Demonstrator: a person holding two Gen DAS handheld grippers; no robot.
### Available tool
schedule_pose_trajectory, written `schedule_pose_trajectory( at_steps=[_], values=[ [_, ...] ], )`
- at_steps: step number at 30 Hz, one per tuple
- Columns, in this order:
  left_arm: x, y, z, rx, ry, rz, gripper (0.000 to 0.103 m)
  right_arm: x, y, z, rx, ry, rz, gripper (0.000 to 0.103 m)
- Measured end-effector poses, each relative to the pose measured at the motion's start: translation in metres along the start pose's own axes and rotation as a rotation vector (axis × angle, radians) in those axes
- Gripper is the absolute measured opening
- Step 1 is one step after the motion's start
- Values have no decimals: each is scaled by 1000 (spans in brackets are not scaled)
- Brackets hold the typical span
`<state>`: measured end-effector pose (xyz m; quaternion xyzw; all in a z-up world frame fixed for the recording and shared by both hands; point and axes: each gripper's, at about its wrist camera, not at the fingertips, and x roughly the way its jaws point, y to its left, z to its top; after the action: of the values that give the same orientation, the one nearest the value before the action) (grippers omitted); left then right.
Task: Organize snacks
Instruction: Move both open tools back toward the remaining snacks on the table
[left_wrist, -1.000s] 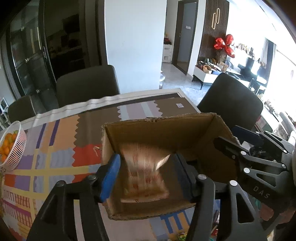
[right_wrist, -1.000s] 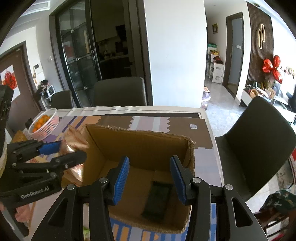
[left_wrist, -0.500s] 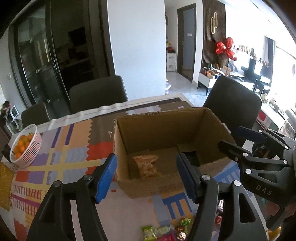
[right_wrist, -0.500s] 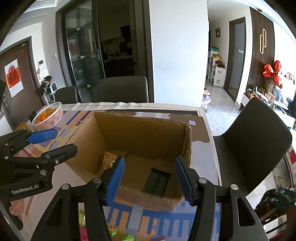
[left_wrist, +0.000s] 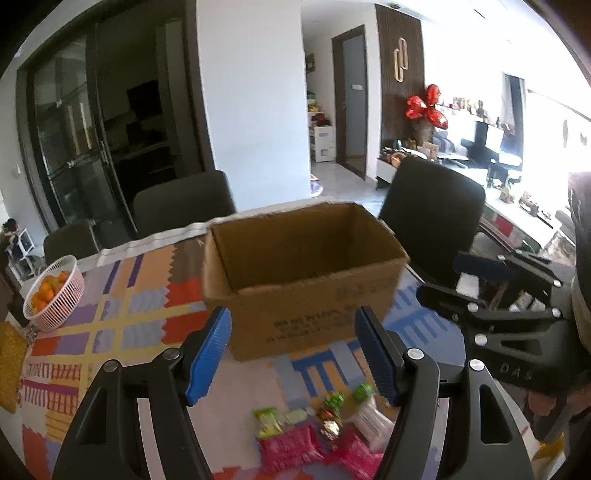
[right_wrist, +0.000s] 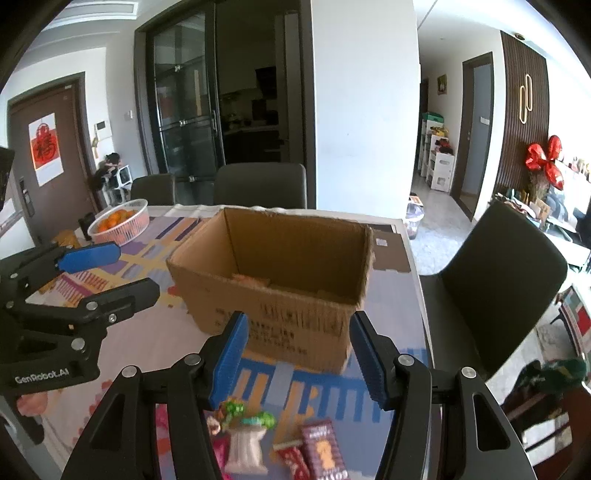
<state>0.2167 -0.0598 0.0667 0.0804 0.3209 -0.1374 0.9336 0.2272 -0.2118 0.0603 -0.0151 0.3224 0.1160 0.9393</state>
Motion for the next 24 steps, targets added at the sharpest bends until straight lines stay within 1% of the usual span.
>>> schedule_pose_trajectory(
  at_steps=[6, 12, 18, 24],
  values=[
    [-5, -20, -26, 31, 22, -33, 69, -15, -3, -22, 7, 6, 2, 58],
    [3, -36, -47, 59, 65, -68, 69, -21, -7, -48, 7, 34, -2, 58],
    [17, -51, -67, 100, 110, -106, 69, -17, -11, -71, 17, 71, -7, 58],
    [36, -57, -80, 111, 154, -131, 69, -4, -18, -92, 40, 126, -2, 58]
  ],
)
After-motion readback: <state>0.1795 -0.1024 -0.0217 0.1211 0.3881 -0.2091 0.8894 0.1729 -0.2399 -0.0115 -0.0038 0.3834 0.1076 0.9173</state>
